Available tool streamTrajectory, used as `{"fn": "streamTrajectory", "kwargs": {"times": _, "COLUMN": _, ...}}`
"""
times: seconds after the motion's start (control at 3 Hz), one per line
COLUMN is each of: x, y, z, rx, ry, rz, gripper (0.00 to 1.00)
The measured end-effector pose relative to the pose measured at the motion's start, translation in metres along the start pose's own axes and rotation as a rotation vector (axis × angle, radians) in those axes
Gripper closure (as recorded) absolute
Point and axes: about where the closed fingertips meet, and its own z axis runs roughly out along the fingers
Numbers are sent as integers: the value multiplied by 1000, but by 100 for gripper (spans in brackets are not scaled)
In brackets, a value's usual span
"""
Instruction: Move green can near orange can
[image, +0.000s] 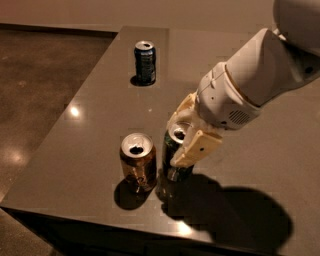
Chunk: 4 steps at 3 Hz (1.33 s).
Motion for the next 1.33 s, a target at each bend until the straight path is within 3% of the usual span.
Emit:
{"fn": "streamTrajectory", "kwargs": {"times": 0.33, "x": 2, "y": 4, "z": 7, "rx": -9, "ry": 11, "rz": -11, "gripper": 35}}
{"fn": "streamTrajectory", "kwargs": {"times": 0.67, "x": -1, "y": 6, "z": 5, "rx": -4, "ry": 14, "rz": -17, "gripper": 4}}
{"fn": "streamTrajectory", "kwargs": {"times": 1.33, "x": -2, "y": 6, "z": 5, "rx": -3, "ry": 15, "rz": -19, "gripper": 0}}
